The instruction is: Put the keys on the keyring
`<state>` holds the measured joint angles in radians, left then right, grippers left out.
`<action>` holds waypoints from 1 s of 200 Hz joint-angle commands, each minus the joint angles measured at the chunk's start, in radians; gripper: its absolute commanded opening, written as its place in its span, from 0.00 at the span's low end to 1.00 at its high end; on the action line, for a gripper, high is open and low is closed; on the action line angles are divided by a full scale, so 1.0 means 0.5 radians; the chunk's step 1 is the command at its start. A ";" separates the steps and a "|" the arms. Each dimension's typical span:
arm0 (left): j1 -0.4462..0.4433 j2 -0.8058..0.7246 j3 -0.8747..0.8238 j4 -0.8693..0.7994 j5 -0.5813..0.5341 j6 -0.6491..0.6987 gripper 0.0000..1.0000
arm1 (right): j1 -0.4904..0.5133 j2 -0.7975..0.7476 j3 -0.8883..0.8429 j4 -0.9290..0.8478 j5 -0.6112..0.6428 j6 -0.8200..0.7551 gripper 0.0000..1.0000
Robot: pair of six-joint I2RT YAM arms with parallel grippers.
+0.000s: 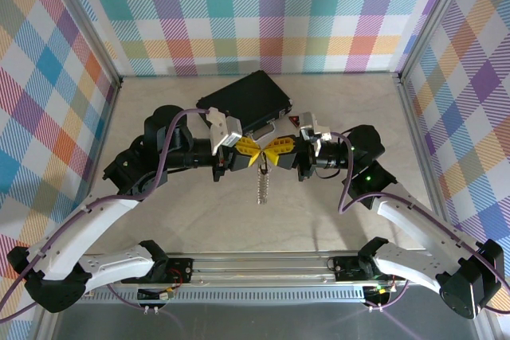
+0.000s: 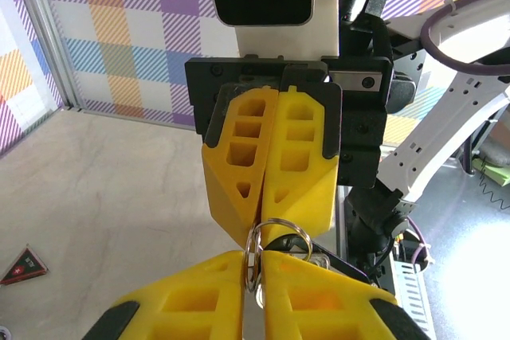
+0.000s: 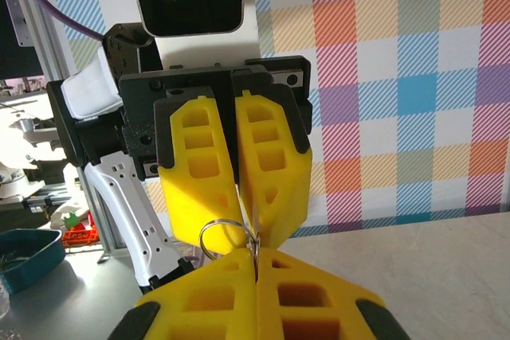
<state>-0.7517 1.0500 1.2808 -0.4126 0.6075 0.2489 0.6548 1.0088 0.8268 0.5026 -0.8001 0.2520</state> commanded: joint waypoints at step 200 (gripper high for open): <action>-0.075 0.055 0.117 -0.110 -0.032 0.131 0.06 | 0.048 0.006 0.094 -0.046 -0.062 -0.043 0.00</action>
<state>-0.7685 1.0725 1.3064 -0.4847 0.5808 0.3077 0.6624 1.0180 0.8402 0.4870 -0.8097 0.2459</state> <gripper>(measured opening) 0.060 0.044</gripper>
